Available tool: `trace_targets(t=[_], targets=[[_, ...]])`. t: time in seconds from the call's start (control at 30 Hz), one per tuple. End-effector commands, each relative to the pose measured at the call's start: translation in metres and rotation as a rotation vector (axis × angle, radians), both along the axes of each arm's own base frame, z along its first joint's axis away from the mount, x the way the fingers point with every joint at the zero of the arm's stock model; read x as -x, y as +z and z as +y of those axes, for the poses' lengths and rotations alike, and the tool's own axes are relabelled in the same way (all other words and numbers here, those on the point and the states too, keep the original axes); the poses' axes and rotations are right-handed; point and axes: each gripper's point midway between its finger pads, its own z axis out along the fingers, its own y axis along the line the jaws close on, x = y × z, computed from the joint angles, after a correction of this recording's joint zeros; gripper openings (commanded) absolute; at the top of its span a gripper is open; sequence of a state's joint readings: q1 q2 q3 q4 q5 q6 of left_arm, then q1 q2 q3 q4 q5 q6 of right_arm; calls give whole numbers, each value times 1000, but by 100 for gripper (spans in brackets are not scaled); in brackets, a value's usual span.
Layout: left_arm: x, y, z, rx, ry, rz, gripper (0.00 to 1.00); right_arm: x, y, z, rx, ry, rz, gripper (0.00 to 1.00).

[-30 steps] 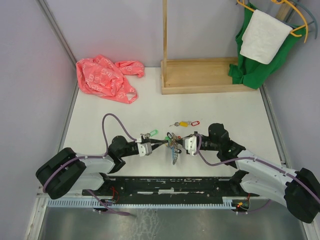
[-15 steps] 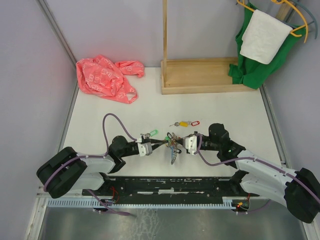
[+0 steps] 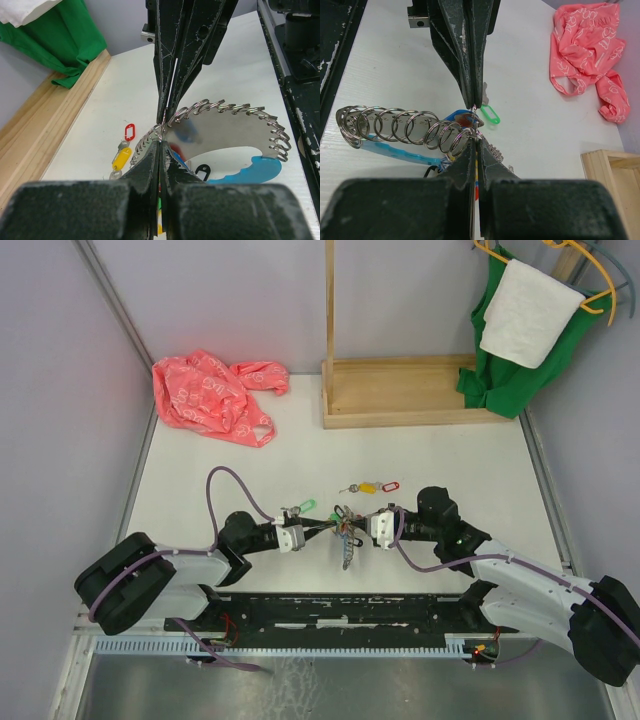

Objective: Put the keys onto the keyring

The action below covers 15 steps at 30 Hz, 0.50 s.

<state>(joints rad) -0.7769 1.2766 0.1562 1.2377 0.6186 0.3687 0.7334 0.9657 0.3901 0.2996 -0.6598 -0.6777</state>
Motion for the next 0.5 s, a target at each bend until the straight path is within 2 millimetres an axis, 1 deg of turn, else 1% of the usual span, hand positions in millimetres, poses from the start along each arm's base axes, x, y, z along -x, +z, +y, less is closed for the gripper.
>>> trace_targets(t=[0.0,0.47], targets=[[-3,24,-3,64,8,-71,3,3,24,9,-74,42,-52,1],[-3,26,-3,71,8,-74,3,2,23,10,-70,38,-42,1]])
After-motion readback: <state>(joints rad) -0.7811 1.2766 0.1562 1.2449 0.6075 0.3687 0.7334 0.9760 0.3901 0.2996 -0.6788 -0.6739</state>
